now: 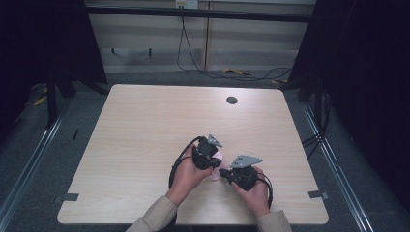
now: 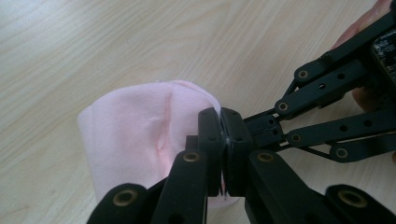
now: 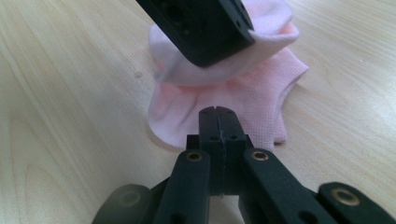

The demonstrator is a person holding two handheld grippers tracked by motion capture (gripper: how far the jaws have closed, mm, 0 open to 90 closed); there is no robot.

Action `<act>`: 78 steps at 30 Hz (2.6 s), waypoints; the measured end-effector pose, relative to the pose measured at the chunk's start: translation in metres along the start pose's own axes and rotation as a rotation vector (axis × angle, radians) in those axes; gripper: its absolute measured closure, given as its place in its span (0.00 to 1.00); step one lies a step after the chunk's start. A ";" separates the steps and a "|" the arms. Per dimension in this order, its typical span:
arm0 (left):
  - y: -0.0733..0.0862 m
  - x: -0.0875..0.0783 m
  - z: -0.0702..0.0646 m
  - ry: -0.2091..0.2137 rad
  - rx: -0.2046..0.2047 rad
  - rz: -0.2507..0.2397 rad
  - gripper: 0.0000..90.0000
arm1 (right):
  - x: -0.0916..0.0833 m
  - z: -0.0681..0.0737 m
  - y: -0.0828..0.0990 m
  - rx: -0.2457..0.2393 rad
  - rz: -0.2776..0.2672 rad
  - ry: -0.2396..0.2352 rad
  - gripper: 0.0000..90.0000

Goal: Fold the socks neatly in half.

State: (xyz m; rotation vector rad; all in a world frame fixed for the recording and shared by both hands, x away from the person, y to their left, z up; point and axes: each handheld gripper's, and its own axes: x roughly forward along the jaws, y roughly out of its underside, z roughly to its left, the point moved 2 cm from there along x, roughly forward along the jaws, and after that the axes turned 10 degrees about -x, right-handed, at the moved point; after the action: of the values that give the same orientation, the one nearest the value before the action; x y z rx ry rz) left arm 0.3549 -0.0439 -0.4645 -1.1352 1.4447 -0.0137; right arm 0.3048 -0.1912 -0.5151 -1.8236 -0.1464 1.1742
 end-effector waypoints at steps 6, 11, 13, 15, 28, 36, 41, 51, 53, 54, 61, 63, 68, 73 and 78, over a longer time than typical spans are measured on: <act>0.002 0.006 0.001 -0.005 -0.006 0.001 0.98 | 0.000 0.000 0.000 0.000 -0.001 -0.001 1.00; 0.002 0.009 0.001 -0.002 -0.003 0.007 0.98 | 0.000 0.000 0.000 -0.002 -0.001 -0.002 1.00; 0.002 0.010 0.000 0.004 -0.012 -0.001 0.98 | 0.000 0.000 0.000 -0.002 0.000 -0.001 1.00; 0.002 0.011 0.000 0.007 -0.006 0.008 0.98 | 0.000 0.001 0.000 -0.006 0.000 0.000 1.00; 0.003 0.014 0.000 0.010 -0.008 0.009 0.98 | 0.000 0.001 0.000 -0.013 -0.001 0.006 1.00; 0.003 0.007 -0.002 0.024 -0.002 -0.033 0.91 | 0.000 0.002 0.000 -0.017 0.000 0.005 1.00; -0.003 -0.006 -0.004 0.022 0.002 -0.065 0.85 | 0.000 0.002 0.000 -0.019 -0.001 0.006 1.00; 0.001 0.000 0.030 -0.044 -0.063 -0.090 0.91 | 0.000 0.002 0.000 -0.014 0.002 0.006 1.00; 0.005 0.006 0.033 -0.060 -0.065 -0.072 0.91 | 0.000 0.001 0.000 -0.015 0.002 0.004 1.00; 0.006 0.009 0.034 -0.045 -0.077 -0.066 0.91 | 0.000 0.001 0.000 -0.016 0.002 0.004 1.00; 0.016 0.023 0.026 -0.017 -0.047 -0.016 0.89 | 0.000 0.001 0.000 -0.015 0.000 0.001 1.00; 0.016 0.024 0.023 -0.018 -0.025 -0.003 0.86 | 0.000 0.001 0.000 -0.017 0.000 0.002 1.00; 0.018 0.024 0.022 -0.024 -0.008 -0.006 0.84 | 0.000 0.002 0.000 -0.023 0.001 0.009 1.00; 0.018 0.024 0.018 -0.031 0.013 0.006 0.79 | -0.009 -0.004 -0.001 -0.020 -0.006 0.040 1.00; 0.018 0.025 0.013 -0.044 0.047 0.027 0.68 | -0.014 -0.013 0.006 0.022 -0.007 0.060 0.99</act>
State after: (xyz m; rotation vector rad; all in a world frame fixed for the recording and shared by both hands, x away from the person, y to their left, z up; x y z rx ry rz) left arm 0.3593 -0.0427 -0.4978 -1.0718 1.4133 -0.0036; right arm 0.3045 -0.2102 -0.5094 -1.8358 -0.1050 1.1109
